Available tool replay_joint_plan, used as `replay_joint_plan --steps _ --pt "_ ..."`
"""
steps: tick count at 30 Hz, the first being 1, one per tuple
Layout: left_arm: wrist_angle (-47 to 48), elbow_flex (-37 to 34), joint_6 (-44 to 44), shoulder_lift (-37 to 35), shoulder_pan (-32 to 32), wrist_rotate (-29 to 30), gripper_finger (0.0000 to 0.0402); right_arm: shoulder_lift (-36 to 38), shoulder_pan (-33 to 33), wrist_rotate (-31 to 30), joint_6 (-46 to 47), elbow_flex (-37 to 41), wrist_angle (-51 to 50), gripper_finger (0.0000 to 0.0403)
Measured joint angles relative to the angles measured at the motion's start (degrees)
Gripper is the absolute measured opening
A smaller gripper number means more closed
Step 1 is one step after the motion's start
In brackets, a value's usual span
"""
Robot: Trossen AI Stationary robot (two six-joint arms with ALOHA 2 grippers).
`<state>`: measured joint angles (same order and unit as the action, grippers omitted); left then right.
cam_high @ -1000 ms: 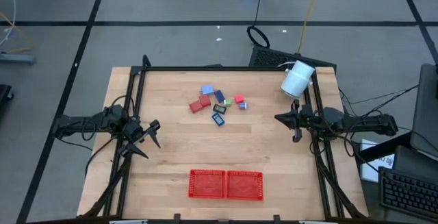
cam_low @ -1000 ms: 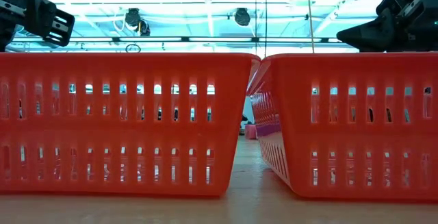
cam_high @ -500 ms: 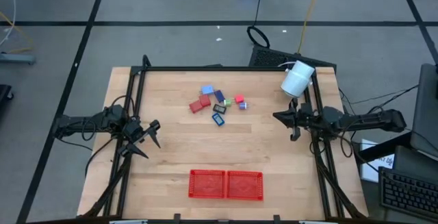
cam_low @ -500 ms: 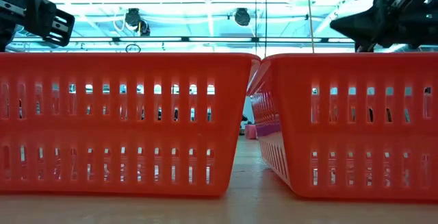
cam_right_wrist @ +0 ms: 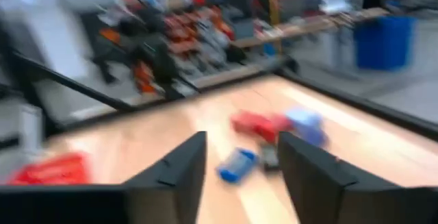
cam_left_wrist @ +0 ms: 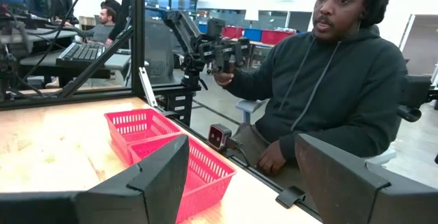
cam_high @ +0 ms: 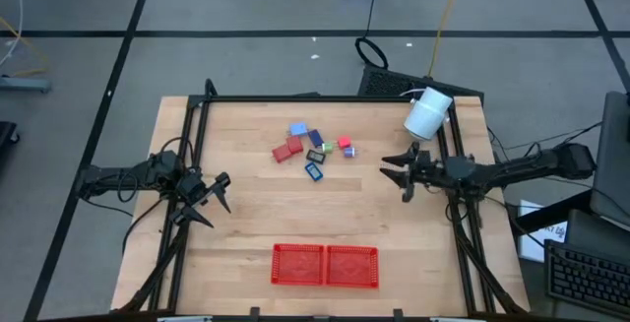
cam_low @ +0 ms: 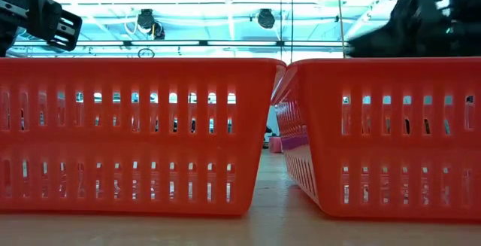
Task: Pick & Place Office items
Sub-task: Put the blue charger adapter into the right red bin
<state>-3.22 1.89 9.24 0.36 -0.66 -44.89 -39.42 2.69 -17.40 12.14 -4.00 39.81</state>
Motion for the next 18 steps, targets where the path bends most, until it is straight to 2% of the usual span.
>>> replay_joint_plan --steps 4,7,15,18 --pt "0.0 0.0 0.0 0.0 0.0 0.0 0.0271 -7.8 -0.2 -5.2 -0.8 -2.9 -2.0 0.0233" --pt "0.0 0.0 0.0 0.0 0.0 0.0 0.0271 -13.9 -1.6 -5.2 -1.1 -5.8 -3.1 0.0255" --pt "0.0 0.0 0.0 0.0 0.0 0.0 0.0271 -30.6 -7.2 -4.9 -5.1 -16.2 -10.4 0.0267" --pt "0.0 0.0 0.0 0.0 0.0 0.0 0.0271 -36.2 -10.0 -1.5 -8.1 -19.9 -10.5 0.0267"
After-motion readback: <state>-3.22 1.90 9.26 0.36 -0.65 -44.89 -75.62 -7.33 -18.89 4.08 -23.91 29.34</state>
